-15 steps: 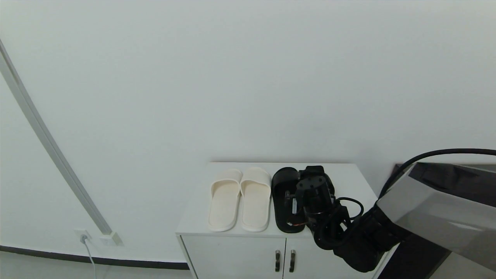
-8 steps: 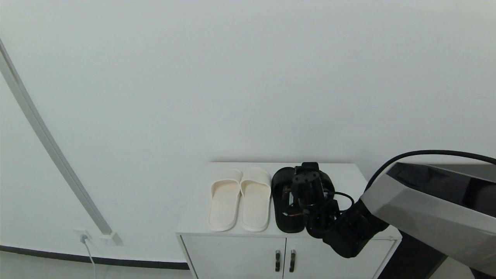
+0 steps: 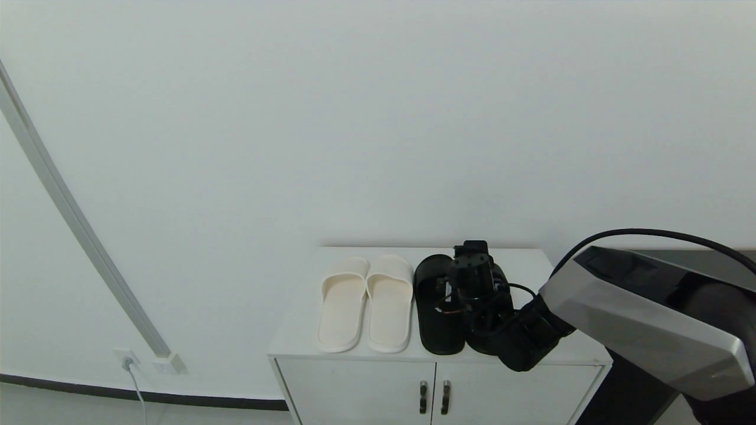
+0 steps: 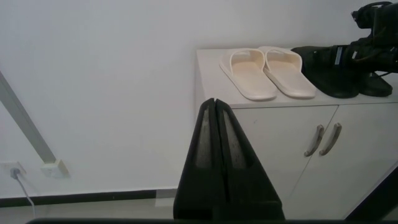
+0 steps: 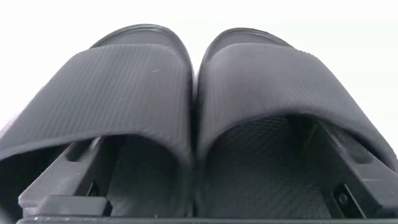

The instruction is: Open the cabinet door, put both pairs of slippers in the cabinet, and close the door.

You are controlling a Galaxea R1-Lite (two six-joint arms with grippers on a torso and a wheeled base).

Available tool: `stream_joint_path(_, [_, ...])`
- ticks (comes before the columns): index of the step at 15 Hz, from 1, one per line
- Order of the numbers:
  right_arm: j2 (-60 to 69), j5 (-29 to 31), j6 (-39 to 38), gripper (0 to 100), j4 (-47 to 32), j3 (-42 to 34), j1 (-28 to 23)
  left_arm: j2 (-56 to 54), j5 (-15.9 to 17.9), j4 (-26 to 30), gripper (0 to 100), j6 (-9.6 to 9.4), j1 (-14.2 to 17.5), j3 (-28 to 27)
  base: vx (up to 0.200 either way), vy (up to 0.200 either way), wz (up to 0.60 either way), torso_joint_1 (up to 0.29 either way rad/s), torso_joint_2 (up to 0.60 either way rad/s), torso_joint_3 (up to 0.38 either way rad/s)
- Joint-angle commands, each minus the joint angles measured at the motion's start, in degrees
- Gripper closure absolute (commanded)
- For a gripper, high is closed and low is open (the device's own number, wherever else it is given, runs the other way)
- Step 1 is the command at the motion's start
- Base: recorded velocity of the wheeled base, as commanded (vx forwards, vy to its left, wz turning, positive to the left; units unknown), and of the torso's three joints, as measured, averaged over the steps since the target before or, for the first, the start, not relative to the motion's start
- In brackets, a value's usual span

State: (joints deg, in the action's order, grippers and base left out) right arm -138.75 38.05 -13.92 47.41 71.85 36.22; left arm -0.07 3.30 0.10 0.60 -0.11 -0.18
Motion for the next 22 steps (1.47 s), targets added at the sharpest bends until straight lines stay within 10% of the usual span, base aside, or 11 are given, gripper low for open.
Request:
stream_joint_path(1, [-0.2,0.0,0.0,100,0.1,0.3,0.1,0.1,0.0,0.0,100,0.02,-0.1,0.0,0.0,0.0,0.0,0.0,0.0,0.0])
stream_joint_path(13, [10.5,-0.3,0.9,100,0.3,-7.9,1.5,0.1,-0.1,0.0,100,0.11,0.0,0.0,0.0,0.0,0.0,0.0,0.0,0.0])
stream_joint_path(22, [43.7,-28.3,8.3,100,0.4,-36.1,8.4,0.1,-0.1,0.0,100,0.02,-0.1,0.0,0.0,0.0,0.0,0.0,0.0,0.0])
